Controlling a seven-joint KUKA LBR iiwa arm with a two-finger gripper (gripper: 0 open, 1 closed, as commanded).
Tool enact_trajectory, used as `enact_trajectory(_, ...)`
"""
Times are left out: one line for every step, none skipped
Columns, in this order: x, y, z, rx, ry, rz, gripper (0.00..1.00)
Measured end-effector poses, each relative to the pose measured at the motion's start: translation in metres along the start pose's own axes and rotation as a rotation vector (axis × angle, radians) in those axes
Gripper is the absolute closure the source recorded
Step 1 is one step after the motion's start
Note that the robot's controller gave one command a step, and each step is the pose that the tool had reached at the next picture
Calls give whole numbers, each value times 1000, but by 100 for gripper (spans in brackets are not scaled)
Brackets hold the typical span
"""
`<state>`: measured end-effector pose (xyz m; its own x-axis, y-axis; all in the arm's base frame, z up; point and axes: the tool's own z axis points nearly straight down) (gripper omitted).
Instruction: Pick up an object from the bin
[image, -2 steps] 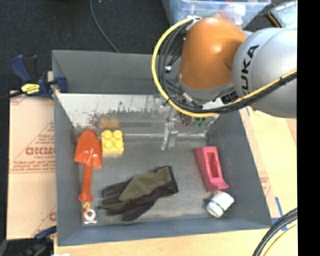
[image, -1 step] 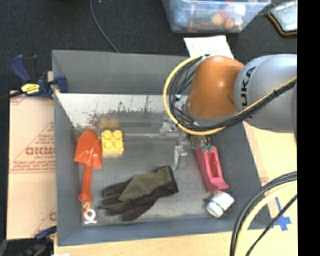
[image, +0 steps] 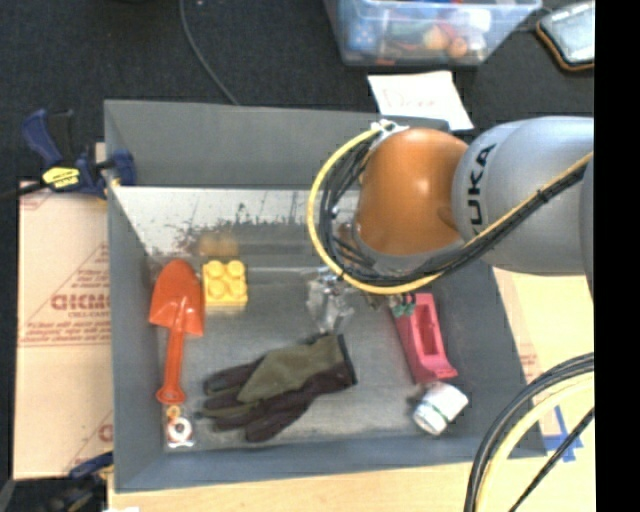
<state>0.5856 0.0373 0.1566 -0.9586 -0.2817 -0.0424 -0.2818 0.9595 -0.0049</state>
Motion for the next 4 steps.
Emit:
enact_trajectory(0, 0, 0, 0, 0, 1, 100)
enact_trajectory(21, 34, 76, 1, -4, -341, 0)
enact_trajectory(24, 37, 84, 1, -3, -378, 0)
enact_trajectory(29, 24, 84, 0, 0, -414, 0)
